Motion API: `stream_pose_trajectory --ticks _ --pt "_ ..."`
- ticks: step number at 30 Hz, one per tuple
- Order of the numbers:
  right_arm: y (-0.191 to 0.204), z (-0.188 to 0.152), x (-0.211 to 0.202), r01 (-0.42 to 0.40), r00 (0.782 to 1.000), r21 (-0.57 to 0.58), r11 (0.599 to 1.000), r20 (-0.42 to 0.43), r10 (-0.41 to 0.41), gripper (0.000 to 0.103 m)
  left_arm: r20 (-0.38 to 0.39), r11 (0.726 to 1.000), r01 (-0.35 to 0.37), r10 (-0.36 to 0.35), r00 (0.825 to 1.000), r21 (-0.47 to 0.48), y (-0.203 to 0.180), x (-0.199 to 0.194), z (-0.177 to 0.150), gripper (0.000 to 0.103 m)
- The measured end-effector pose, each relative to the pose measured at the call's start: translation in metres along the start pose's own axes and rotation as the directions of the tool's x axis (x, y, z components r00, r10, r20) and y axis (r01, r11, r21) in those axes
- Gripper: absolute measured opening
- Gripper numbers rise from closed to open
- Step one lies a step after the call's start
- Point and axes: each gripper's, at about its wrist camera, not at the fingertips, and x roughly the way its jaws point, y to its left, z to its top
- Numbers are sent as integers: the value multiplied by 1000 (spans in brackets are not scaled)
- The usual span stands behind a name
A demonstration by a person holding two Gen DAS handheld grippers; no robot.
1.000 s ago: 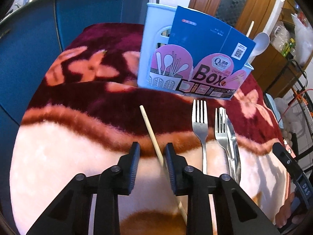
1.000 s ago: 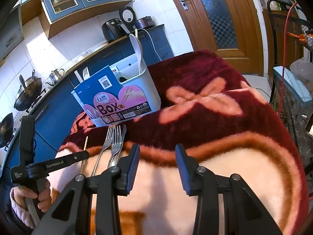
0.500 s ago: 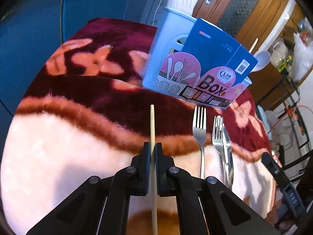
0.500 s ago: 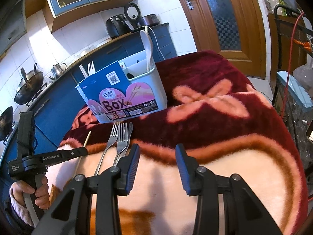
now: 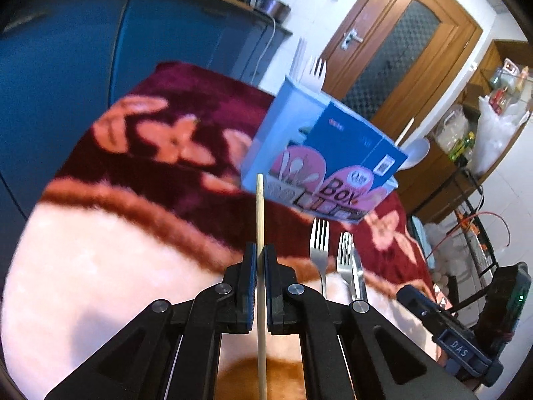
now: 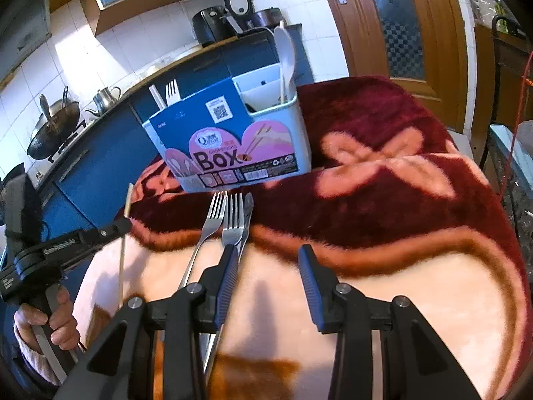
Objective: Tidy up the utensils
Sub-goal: 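Close the right tool on the metal knife while the left tool lifts the chopstick, then carry the chopstick and knife upright over the caddy with both tools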
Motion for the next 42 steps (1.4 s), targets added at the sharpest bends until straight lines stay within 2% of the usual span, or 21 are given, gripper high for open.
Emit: stream_pose_trajectory --ticks 5,10,26,34,36,39,42 --pt "8 -1 9 -11 999 -2 1000 -41 11 41 82 1000 -14 13 997 15 6 -16 3 4" --pt "14 -2 17 -22 997 4 1000 -79 22 41 130 1000 -14 12 991 17 11 -26 4 4" --pt "23 1 35 -4 988 -20 1000 -152 1 41 193 1000 -3 -1 981 19 20 -41 1 4" --pt "17 15 46 -62 980 20 998 -191 65 27 191 1000 1 -5 982 22 19 -40 0 4" --pt "15 18 51 -66 977 25 997 -200 70 17 191 1000 1 -5 982 21 19 -40 0 4" --pt "13 19 55 -67 975 27 997 -209 71 7 191 1000 0 -5 982 23 19 -39 0 4" --pt "13 18 52 -77 978 15 997 -195 78 5 192 1000 1 -6 981 22 19 -40 0 4"
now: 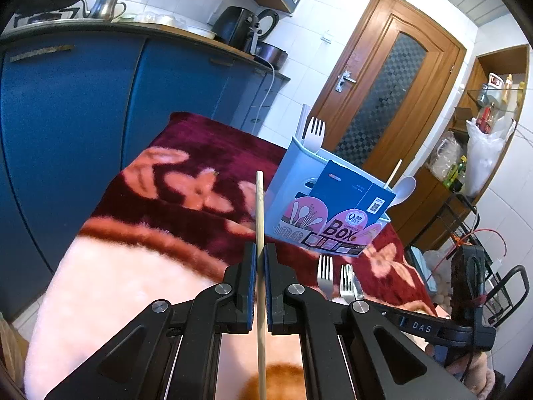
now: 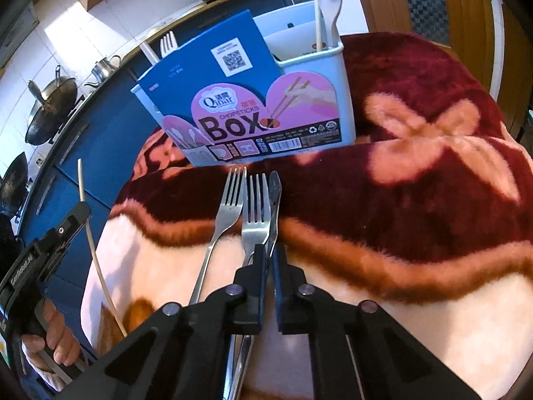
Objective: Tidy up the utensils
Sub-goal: 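Carry the chopstick and knife upright over the caddy with both tools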
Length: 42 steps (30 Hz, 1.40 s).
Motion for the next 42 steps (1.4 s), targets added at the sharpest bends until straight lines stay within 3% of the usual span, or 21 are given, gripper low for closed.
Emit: stream_pose_trajectory --ticks 7,13,23,27,30,42 --pt "3 -2 -20 21 994 -22 1000 110 -19 3 12 1000 6 -6 1000 16 -8 1 0 4" --pt "8 0 -46 29 969 -39 999 247 -19 3 40 999 15 -17 999 35 -18 -4 7 4" --pt "11 3 -90 2 879 -38 999 476 16 3 142 996 26 -38 989 81 -41 -16 36 4" --pt "9 8 -102 -7 843 -32 999 538 23 3 211 994 12 -35 977 109 -52 -19 53 4" --pt "7 13 -108 -6 827 -31 999 562 22 3 257 992 9 -41 966 124 -61 -19 66 4" --pt "0 17 -115 28 792 -42 999 610 4 3 418 986 -22 -51 907 168 -92 -2 120 4"
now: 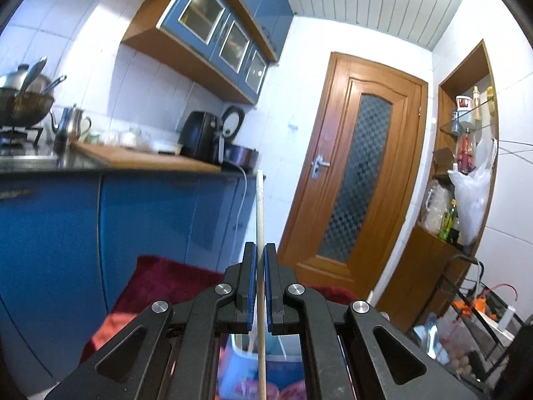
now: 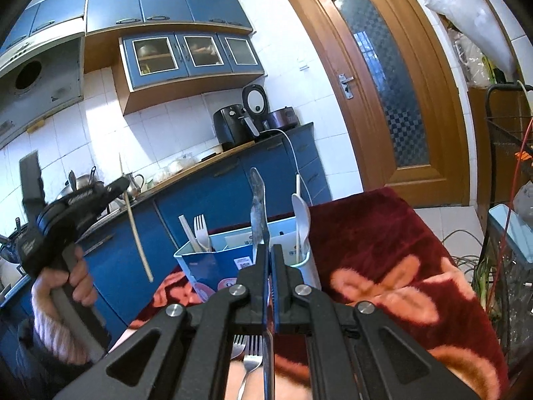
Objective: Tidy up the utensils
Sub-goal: 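Carry the chopstick and knife upright over the caddy with both tools, then lower the chopstick and knife into the caddy with both tools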
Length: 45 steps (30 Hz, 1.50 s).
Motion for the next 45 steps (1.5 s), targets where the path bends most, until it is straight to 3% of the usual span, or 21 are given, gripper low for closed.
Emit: stream_pose_trajectory --ticks 7,12,24,35,45 --pt "-4 0 3 11 1000 -14 1000 4 -11 3 85 1000 -23 23 996 9 -6 22 14 4" --pt "-4 2 7 15 1000 -30 999 15 -14 3 117 999 -48 45 992 25 -9 36 7 4" --pt "7 34 31 44 994 -115 992 103 -32 3 69 998 -60 59 996 14 7 62 -23 4" --pt "27 68 72 108 959 -170 980 279 -58 3 26 999 -46 46 999 22 9 71 -41 4" --pt "18 53 107 146 963 -169 975 250 -101 3 22 999 -43 43 999 30 9 72 -49 4"
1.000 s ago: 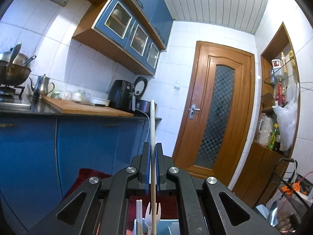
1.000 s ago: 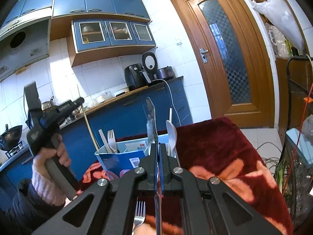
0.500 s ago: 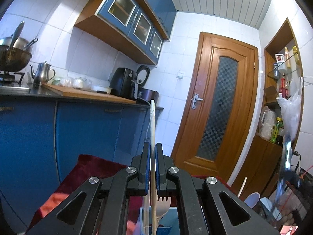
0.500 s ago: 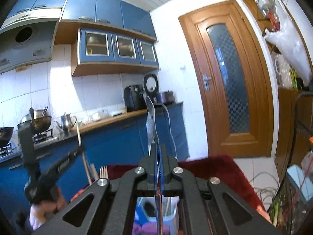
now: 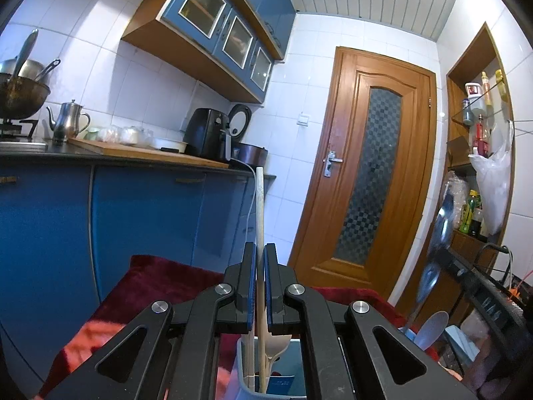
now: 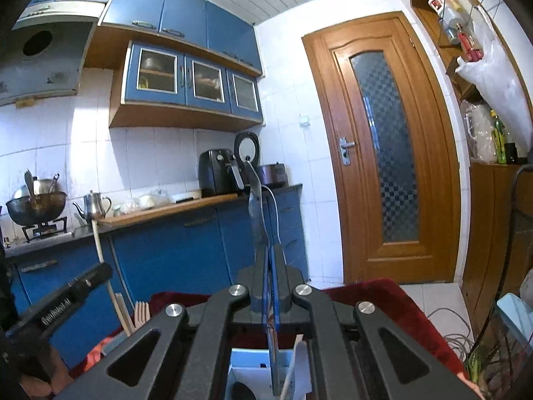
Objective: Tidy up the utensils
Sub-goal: 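Lower the chopstick and knife into the caddy with both tools, then open both tools to release the chopstick and knife, then withdraw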
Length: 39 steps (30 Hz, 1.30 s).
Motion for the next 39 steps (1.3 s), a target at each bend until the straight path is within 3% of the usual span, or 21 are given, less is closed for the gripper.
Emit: stream_pose_trajectory --ticks 10,12,14,17,25,39 --pt "1 -8 0 -11 998 -12 1000 -59 10 4 -24 1000 1 0 1000 21 -6 2 -3 5" --pt "2 -9 0 -17 997 -3 1000 -69 16 6 -27 1000 -6 7 1000 17 -6 1 -4 14" --pt "2 -9 -1 -18 997 1 1000 -70 18 9 -29 1000 -9 9 1000 7 -5 -1 -3 17" --pt "1 -7 -5 -27 997 17 999 -66 28 15 -32 1000 -12 12 999 0 -4 -4 -2 17" --pt "-2 4 -26 -46 998 56 997 -44 48 20 -67 1000 -8 8 998 0 -7 -18 3 17" --pt "-5 10 -67 -68 991 117 991 -107 81 24 -142 999 -23 27 989 30 -11 -64 5 17"
